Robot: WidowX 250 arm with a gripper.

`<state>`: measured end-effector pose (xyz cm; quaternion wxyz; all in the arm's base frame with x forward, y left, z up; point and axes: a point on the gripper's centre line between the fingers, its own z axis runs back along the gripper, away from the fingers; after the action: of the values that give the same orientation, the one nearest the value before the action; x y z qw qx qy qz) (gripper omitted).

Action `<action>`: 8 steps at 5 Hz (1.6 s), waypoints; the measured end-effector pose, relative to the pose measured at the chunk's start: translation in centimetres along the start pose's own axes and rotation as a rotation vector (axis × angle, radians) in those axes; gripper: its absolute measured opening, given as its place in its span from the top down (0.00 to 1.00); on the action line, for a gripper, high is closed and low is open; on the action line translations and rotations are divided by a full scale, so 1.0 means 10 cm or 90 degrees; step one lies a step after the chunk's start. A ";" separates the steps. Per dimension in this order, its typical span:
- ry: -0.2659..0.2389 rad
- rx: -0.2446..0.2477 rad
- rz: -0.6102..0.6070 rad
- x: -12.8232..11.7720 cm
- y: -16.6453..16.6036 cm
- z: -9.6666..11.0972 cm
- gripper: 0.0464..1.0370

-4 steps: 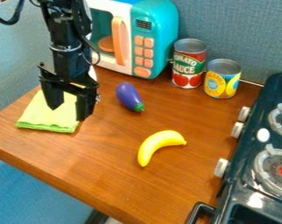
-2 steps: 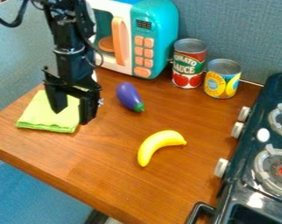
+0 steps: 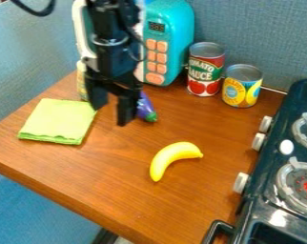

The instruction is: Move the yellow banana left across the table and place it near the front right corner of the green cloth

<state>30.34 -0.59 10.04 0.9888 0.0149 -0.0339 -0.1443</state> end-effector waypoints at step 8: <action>0.116 -0.002 -0.158 0.38 -0.64 -0.81 0.11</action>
<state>32.71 -7.67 1.90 0.9624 0.0301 0.0587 -0.2634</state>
